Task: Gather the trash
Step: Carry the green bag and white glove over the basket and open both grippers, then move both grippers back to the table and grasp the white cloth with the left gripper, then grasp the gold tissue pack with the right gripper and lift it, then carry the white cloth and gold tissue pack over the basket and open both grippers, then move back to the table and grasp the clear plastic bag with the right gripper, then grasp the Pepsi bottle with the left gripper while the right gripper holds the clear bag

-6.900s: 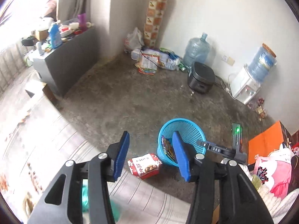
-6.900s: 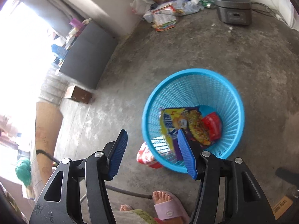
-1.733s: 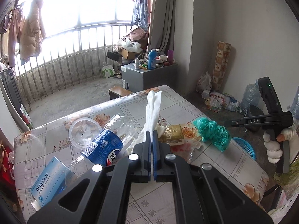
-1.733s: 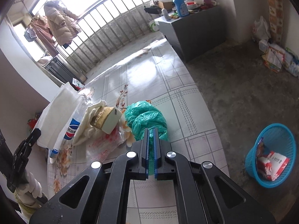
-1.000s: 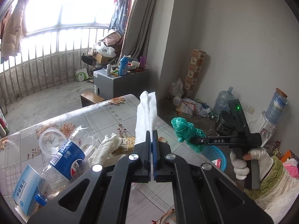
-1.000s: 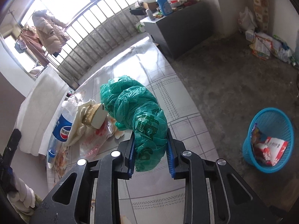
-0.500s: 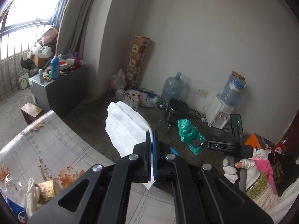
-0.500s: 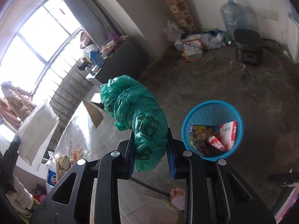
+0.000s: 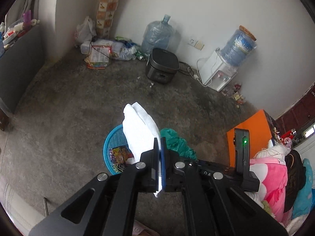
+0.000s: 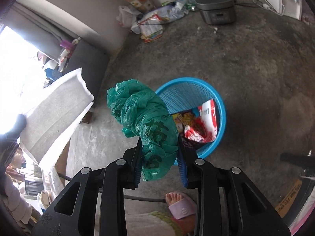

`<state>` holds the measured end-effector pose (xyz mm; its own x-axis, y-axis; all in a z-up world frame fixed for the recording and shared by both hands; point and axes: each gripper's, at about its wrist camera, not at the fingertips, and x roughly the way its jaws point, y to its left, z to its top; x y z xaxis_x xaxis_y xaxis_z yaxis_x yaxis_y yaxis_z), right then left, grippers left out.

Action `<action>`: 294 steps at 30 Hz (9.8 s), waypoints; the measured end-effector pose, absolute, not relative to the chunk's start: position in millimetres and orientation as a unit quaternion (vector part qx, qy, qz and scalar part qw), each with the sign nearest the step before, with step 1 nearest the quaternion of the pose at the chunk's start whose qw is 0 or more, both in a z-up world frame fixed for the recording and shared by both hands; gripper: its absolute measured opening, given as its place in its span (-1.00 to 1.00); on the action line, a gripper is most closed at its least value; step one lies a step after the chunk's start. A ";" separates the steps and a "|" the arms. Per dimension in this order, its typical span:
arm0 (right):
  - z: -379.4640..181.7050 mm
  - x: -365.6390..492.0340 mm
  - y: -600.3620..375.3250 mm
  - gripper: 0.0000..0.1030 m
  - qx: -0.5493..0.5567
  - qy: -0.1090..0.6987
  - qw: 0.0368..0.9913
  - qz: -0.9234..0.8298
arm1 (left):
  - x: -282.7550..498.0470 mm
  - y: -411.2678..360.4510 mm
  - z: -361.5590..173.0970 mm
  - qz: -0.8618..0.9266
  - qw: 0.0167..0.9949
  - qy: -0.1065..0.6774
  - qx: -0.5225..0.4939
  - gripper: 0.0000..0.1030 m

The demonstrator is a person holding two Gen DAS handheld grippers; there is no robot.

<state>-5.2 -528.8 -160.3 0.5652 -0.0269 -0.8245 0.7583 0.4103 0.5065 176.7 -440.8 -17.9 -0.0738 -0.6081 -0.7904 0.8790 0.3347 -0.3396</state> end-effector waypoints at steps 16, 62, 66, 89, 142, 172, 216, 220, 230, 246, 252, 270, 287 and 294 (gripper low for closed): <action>-253.6 -15.1 -569.0 0.13 0.543 0.359 0.690 -0.317 | 195.0 -490.3 -90.1 -0.507 0.680 0.502 0.169 -0.07; -8.8 96.7 -252.7 0.62 0.217 0.387 0.895 0.057 | 84.7 71.5 44.4 -0.172 0.935 0.310 -0.029 0.58; -10.2 119.4 -232.8 0.50 0.221 0.408 0.881 0.089 | 101.9 68.8 32.0 -0.184 0.932 0.311 -0.014 0.33; -66.9 251.4 -158.4 -0.09 0.144 0.531 0.800 0.239 | 216.4 34.9 -54.3 -0.183 0.889 0.420 -0.013 -0.61; -28.9 79.3 -164.3 0.09 0.034 0.506 0.835 0.214 | 90.4 62.9 -14.8 -0.255 0.873 0.414 -0.027 -0.91; 0.7 8.8 -382.8 0.07 0.338 0.360 0.870 0.008 | 169.0 -123.5 52.9 -0.421 0.797 0.432 0.030 -0.91; -49.1 -2.7 -354.9 0.13 0.387 0.464 0.795 0.059 | 169.4 -46.0 38.6 -0.269 0.860 0.428 0.072 0.28; -42.8 14.7 -291.6 0.00 0.339 0.511 0.778 0.134 | 137.4 16.6 2.8 -0.260 0.845 0.467 0.021 -0.02; -63.9 25.2 -242.7 -0.21 0.322 0.583 0.733 0.138 | 95.3 15.7 -50.3 -0.345 0.797 0.493 -0.042 -0.69; -62.4 83.1 -213.3 -0.66 0.342 0.531 0.764 0.131 | 100.8 31.0 -63.2 -0.321 0.797 0.505 -0.085 -0.79; -63.8 72.5 -205.4 -0.88 0.321 0.537 0.766 0.149 | 100.6 34.9 -63.3 -0.313 0.804 0.496 -0.095 -0.79; -51.8 103.3 -197.7 -0.96 0.286 0.516 0.794 0.146 | 168.2 133.5 31.9 -0.159 0.914 0.368 -0.070 0.33; -52.6 100.9 -213.4 -0.96 0.317 0.511 0.787 0.138 | 173.1 100.9 1.5 -0.267 0.814 0.505 -0.103 0.41; -52.9 101.1 -205.4 -0.96 0.317 0.511 0.788 0.130 | 147.0 60.0 -13.3 -0.303 0.794 0.522 -0.074 0.42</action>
<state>101.1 -205.4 -52.9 0.4446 0.5285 -0.7232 0.1194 0.7652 0.6327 147.0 60.0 -13.3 0.2717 -0.5578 -0.7843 0.4043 0.8057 -0.4329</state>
